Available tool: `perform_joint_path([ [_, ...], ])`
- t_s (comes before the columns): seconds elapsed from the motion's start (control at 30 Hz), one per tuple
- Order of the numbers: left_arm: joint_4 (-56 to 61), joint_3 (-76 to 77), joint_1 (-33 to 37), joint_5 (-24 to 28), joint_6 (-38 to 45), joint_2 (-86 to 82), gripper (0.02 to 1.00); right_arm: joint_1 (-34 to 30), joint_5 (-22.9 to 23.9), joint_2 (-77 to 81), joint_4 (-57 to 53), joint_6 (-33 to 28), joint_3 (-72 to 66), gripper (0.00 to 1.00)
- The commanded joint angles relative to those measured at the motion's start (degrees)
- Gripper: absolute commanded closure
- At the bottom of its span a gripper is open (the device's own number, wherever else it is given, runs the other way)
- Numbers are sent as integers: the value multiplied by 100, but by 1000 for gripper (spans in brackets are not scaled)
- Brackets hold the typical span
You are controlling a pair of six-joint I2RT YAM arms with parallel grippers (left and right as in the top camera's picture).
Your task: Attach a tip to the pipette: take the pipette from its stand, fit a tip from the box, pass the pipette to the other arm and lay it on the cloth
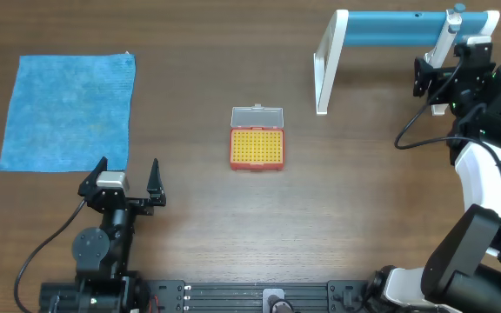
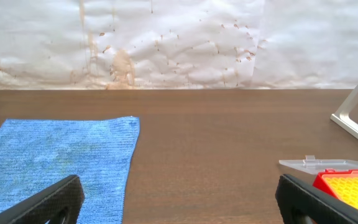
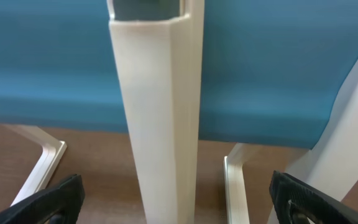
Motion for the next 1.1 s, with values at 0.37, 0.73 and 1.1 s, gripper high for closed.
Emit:
perform_joint_path([
  [0.37,-31,-13,-17,2,52,-22,20,24,-28,348,562,584,94,86],
  [0.73,-31,-13,-17,2,52,-22,20,118,-31,348,557,645,94,283],
  [1.1,-31,-13,-17,2,52,-22,20,120,-28,348,433,640,92,457],
])
